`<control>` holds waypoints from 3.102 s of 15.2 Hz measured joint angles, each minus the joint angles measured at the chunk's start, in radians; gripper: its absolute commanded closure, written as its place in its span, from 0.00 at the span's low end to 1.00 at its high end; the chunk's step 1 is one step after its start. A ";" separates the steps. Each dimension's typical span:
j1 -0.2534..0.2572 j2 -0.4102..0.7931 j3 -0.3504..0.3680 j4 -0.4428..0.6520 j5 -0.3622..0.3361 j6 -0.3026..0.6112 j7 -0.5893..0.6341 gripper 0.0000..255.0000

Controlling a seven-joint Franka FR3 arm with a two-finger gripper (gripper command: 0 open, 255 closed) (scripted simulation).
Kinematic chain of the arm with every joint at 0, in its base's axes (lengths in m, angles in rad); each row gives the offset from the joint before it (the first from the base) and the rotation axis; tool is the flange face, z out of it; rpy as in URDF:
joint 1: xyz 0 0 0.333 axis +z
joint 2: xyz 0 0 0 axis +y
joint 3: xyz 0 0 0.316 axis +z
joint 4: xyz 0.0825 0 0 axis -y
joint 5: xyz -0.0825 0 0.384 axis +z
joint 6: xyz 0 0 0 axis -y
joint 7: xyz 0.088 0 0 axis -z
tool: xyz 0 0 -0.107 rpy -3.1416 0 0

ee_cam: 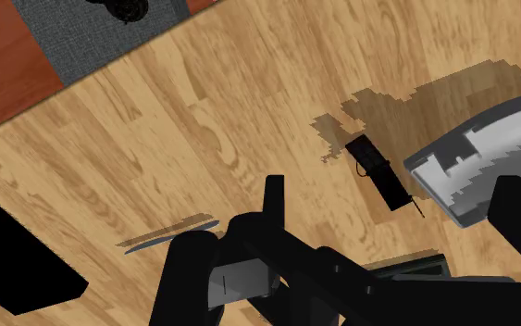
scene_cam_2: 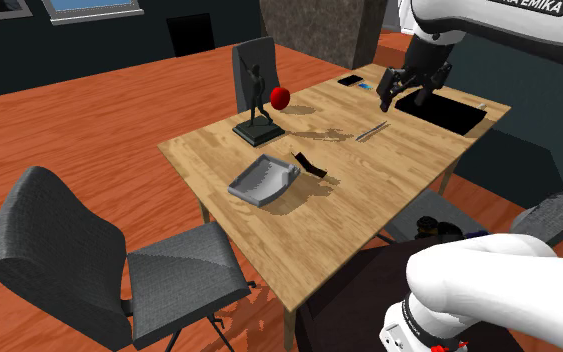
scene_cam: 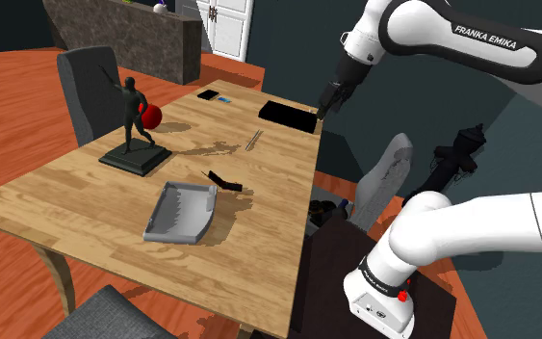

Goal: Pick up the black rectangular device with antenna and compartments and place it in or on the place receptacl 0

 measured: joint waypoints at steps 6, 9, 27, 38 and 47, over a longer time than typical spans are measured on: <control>0.017 0.092 0.013 -0.040 0.004 0.113 -0.012 0.00; 0.026 0.179 0.019 -0.049 0.003 0.196 -0.025 0.00; 0.080 0.804 0.083 0.074 -0.040 0.614 -0.053 0.00; 0.110 1.129 0.093 0.246 -0.101 0.725 -0.051 0.00; 0.114 1.186 0.086 0.246 -0.113 0.782 -0.042 0.00</control>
